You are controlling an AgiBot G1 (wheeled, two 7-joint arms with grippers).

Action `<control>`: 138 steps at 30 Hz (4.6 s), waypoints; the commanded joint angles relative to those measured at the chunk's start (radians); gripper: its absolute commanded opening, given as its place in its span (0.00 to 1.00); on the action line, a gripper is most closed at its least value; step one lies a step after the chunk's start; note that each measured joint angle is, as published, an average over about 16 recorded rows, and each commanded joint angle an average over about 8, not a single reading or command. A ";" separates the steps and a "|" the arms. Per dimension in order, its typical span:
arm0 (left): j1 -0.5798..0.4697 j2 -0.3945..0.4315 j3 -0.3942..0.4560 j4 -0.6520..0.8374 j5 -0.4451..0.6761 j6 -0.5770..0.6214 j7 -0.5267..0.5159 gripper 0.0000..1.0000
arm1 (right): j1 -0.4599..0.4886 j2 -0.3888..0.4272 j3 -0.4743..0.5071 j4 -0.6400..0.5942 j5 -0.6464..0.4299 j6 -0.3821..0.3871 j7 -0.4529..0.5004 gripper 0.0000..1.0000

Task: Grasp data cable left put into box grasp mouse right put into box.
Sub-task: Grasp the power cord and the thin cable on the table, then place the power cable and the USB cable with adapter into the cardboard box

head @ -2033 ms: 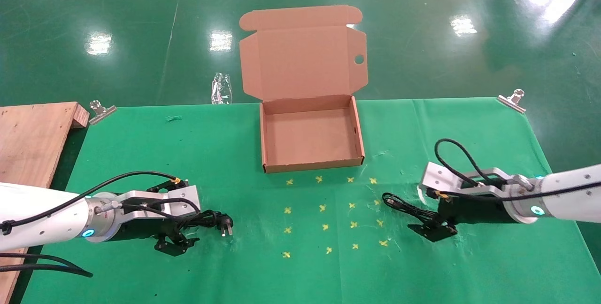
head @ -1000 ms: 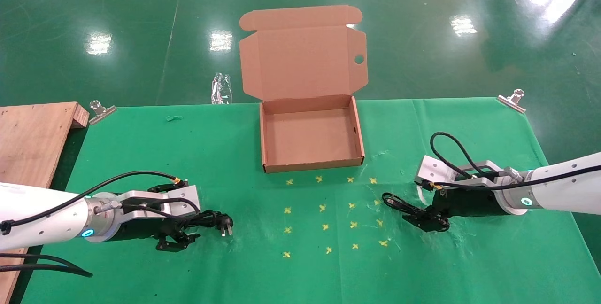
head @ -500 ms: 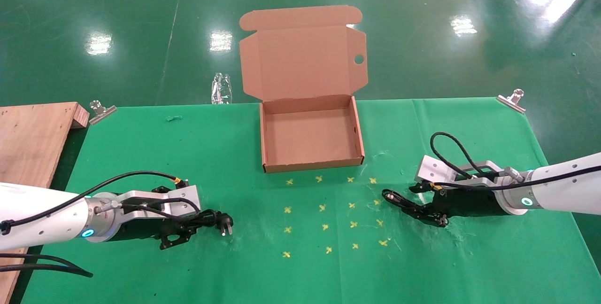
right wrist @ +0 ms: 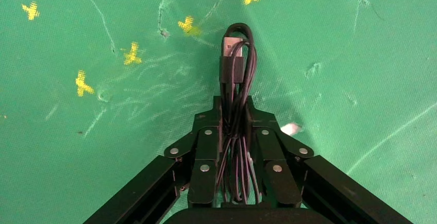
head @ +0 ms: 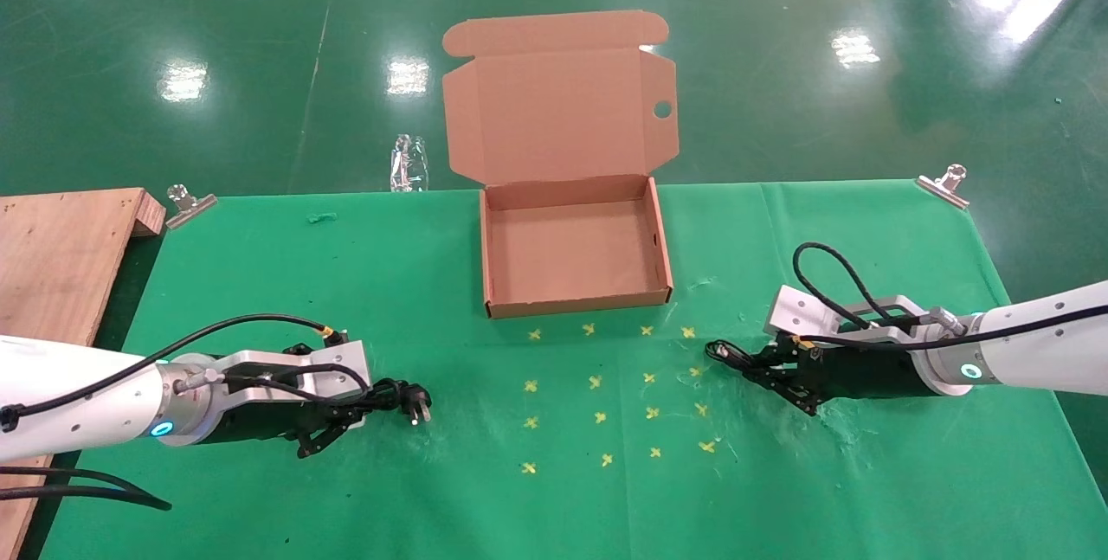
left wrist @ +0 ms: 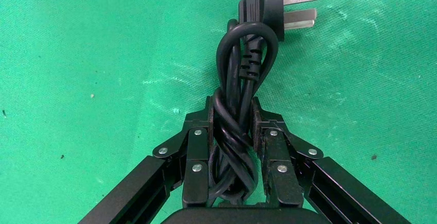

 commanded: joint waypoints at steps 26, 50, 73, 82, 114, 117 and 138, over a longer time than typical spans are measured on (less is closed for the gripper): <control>-0.165 0.096 -0.068 -0.012 -0.167 -0.002 0.052 0.00 | 0.113 0.119 0.055 0.190 -0.001 0.017 0.093 0.00; -0.207 0.522 0.356 0.229 0.505 -0.500 -0.290 0.64 | 0.104 0.244 0.085 0.498 -0.048 0.027 0.285 0.00; -0.361 0.454 0.536 0.303 0.557 -0.526 -0.724 1.00 | 0.156 0.208 0.110 0.581 -0.013 0.058 0.256 0.00; -0.423 0.205 0.426 0.318 0.515 -0.535 -0.811 1.00 | 0.242 0.039 0.083 0.491 0.013 0.083 0.110 0.00; -0.422 0.163 0.413 0.316 0.538 -0.540 -0.823 1.00 | 0.267 -0.224 -0.014 0.485 0.038 0.024 0.000 0.00; -0.422 0.163 0.413 0.316 0.538 -0.540 -0.823 1.00 | 0.246 -0.202 -0.026 0.540 0.002 0.022 0.046 0.00; -0.422 0.162 0.412 0.316 0.538 -0.540 -0.824 1.00 | 0.144 -0.237 -0.077 0.294 -0.173 0.189 0.063 1.00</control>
